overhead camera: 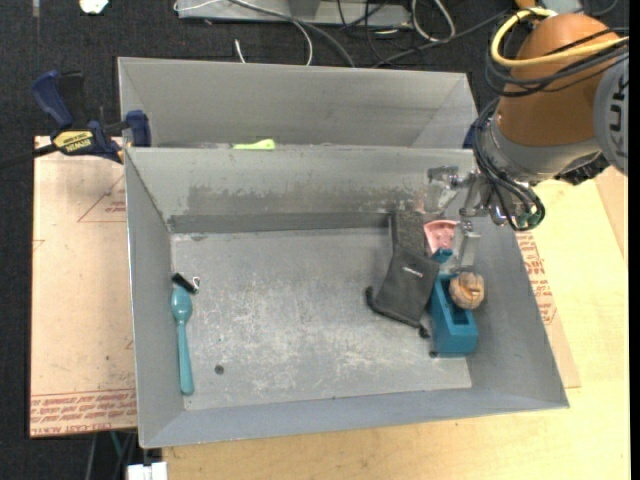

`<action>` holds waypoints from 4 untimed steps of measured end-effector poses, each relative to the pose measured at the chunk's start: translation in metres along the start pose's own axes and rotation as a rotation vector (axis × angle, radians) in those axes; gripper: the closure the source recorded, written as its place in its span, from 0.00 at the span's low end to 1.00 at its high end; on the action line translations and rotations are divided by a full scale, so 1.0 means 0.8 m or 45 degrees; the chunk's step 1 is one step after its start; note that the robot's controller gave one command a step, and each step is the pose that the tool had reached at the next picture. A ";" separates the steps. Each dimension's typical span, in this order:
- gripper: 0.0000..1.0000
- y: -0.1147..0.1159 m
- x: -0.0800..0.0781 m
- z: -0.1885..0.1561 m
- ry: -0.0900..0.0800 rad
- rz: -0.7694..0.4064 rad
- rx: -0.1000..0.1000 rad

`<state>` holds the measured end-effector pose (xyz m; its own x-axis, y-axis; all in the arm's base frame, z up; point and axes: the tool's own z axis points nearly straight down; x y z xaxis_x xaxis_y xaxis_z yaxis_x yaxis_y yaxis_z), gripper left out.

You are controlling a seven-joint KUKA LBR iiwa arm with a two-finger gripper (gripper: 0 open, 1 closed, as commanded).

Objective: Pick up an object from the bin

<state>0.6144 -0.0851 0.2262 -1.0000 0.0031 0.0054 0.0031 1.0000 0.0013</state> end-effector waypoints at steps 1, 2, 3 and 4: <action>0.00 0.000 -0.001 -0.007 -0.010 -0.003 0.002; 0.00 -0.002 -0.003 0.065 -0.016 -0.003 0.002; 0.00 -0.005 0.010 0.100 -0.007 -0.054 0.001; 0.00 -0.041 0.012 0.131 -0.014 -0.184 0.001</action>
Offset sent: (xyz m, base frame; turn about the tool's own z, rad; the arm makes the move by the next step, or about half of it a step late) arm -0.0005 -0.0035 -0.1100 -0.0048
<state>0.6042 -0.1179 0.1216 -0.9900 -0.1408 -0.0055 -0.1408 0.9900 0.0003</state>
